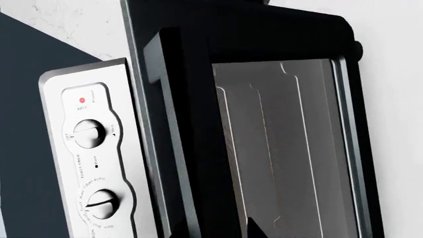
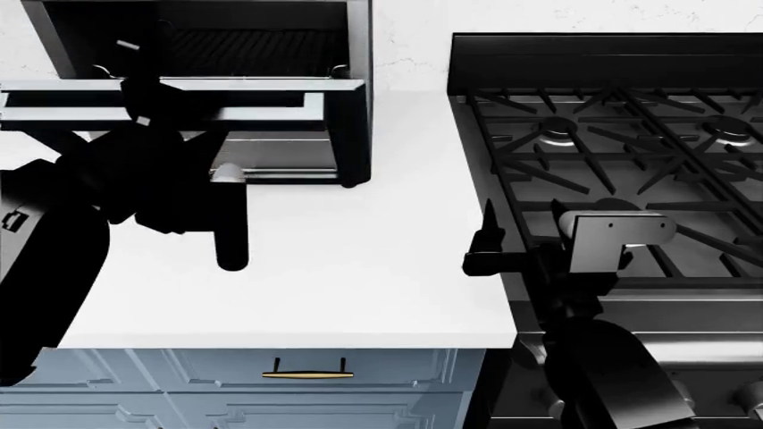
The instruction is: Open the toaster oven door.
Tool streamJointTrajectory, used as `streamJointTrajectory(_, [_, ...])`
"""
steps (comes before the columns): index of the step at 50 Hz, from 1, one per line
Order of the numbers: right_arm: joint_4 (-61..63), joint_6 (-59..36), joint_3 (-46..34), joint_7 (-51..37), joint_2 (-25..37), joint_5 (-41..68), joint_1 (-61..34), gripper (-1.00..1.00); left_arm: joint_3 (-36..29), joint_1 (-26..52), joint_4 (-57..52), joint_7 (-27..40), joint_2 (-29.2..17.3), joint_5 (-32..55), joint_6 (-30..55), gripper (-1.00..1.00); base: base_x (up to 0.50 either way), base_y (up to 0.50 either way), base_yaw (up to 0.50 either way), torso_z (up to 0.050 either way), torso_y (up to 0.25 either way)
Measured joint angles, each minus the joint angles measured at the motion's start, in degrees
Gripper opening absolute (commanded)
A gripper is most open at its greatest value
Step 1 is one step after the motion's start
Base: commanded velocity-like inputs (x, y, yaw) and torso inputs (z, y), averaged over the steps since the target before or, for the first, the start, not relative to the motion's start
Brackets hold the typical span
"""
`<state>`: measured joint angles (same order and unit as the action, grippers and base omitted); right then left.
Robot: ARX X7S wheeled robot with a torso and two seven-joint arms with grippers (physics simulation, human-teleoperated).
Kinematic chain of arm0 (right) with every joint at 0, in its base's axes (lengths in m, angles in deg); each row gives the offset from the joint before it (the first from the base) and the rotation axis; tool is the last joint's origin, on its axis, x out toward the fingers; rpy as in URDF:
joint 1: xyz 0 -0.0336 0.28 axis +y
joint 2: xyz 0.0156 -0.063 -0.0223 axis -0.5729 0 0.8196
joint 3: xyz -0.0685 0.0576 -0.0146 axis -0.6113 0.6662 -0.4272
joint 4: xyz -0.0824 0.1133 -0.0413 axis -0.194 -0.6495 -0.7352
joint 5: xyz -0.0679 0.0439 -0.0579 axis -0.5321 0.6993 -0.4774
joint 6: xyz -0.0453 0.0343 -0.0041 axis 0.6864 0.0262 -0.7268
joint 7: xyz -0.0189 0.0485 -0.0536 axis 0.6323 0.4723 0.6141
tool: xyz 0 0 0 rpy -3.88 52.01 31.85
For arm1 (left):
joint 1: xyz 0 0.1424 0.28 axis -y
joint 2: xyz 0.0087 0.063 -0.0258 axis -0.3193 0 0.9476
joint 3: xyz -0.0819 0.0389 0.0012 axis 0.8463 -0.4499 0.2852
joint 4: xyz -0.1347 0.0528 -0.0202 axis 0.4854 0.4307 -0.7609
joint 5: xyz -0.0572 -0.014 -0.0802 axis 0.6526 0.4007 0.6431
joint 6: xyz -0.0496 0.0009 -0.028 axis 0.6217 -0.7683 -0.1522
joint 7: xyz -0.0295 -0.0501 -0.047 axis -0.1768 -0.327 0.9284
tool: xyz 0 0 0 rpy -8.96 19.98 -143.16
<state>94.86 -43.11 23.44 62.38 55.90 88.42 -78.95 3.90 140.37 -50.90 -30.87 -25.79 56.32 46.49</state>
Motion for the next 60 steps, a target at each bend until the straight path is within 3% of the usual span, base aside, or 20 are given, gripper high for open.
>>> streamJointTrajectory(22, [0.53, 0.30, -0.25, -0.26, 0.23, 0.83, 0.38, 1.00, -0.26, -11.70, -18.61, 0.92, -9.82, 3.07, 9.74, -1.00, 0.00, 0.00, 0.00, 0.000, 0.000])
streamJointTrajectory(39, [0.62, 0.59, -0.35, -0.56, 0.47, 1.26, 0.54, 1.00, -3.46, -21.92, -26.00, 4.86, -14.61, 4.31, 14.09, -1.00, 0.00, 0.00, 0.00, 0.000, 0.000])
streamJointTrajectory(49, [0.25, 1.08, -0.42, -0.63, 0.59, 1.41, 0.81, 1.00, -6.38, -27.89, -27.29, 9.83, -16.09, -0.04, 14.57, -1.00, 0.00, 0.00, 0.00, 0.000, 0.002])
streamJointTrajectory(60, [-0.19, 1.41, -0.49, -0.89, 0.93, 1.47, 1.11, 1.00, -9.13, -32.64, -21.59, 15.61, -14.13, -0.38, 11.23, -1.00, 0.00, 0.00, 0.00, 0.000, 0.001])
